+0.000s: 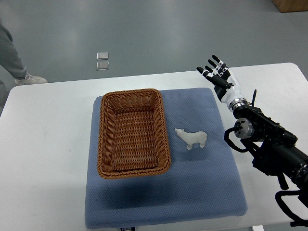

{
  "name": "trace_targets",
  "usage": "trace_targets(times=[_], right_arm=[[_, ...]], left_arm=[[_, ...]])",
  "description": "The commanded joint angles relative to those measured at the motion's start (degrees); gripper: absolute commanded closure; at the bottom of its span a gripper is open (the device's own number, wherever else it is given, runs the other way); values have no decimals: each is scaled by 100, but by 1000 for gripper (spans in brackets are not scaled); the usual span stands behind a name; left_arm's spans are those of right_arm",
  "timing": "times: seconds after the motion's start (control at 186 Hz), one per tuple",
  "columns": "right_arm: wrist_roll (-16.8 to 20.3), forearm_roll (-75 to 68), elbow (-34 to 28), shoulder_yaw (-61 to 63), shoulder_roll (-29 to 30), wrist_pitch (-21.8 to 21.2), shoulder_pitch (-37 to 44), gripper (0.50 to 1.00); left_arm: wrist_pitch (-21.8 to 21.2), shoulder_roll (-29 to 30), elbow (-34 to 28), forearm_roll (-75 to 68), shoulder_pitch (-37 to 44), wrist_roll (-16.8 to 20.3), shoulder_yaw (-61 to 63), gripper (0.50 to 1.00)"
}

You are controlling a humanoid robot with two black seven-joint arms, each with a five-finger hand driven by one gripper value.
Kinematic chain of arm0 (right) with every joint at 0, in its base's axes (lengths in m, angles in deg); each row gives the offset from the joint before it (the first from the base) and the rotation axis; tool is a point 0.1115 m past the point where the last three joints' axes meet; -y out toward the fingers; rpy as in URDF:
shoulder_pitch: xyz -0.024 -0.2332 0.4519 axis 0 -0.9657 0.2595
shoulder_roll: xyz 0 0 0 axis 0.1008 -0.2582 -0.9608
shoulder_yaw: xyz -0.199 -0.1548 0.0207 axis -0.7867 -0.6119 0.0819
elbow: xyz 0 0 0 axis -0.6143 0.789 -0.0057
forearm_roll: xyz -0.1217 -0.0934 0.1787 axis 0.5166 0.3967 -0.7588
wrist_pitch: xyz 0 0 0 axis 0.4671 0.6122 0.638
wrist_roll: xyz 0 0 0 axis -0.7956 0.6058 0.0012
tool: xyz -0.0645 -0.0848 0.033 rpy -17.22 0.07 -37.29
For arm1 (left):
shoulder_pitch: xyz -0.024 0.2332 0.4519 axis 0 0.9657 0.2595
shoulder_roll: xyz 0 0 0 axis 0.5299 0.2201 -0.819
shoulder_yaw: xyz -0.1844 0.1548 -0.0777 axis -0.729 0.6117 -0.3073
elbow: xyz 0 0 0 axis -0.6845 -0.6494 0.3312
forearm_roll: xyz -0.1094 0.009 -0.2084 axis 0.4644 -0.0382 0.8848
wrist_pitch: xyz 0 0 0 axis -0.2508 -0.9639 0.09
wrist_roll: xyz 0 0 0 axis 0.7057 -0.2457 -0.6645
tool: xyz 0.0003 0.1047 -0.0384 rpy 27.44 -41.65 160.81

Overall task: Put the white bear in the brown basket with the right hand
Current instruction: 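Reach the right hand forward over the white polar bear figurine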

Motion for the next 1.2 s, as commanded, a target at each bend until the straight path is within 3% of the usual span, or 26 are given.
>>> trace_targets(times=[0.0,0.204,0.398,0.715,0.903,1.193], right_arm=[[8,9,-34,-28,-45,6,-4,579],[52,291,-526,-134,-493,111,31,579],[79,1961,-1098,-661,-818,164,155,581],[79,3508,-2530,-2278,-2691,-205,682,581],[70,4184,-3216,-2718,-3437,-978,1156,581],[70,5801,-4015,-2779,-3561,-1998,1271,583]], left_arm=[[0,0,0,0,0,0,0,500],[0,0,0,0,0,0,-9,500],[0,0,0,0,0,0,-9,500],[0,0,0,0,0,0,-9,500],[0,0,0,0,0,0,-9,500],[0,0,0,0,0,0,-9,500]])
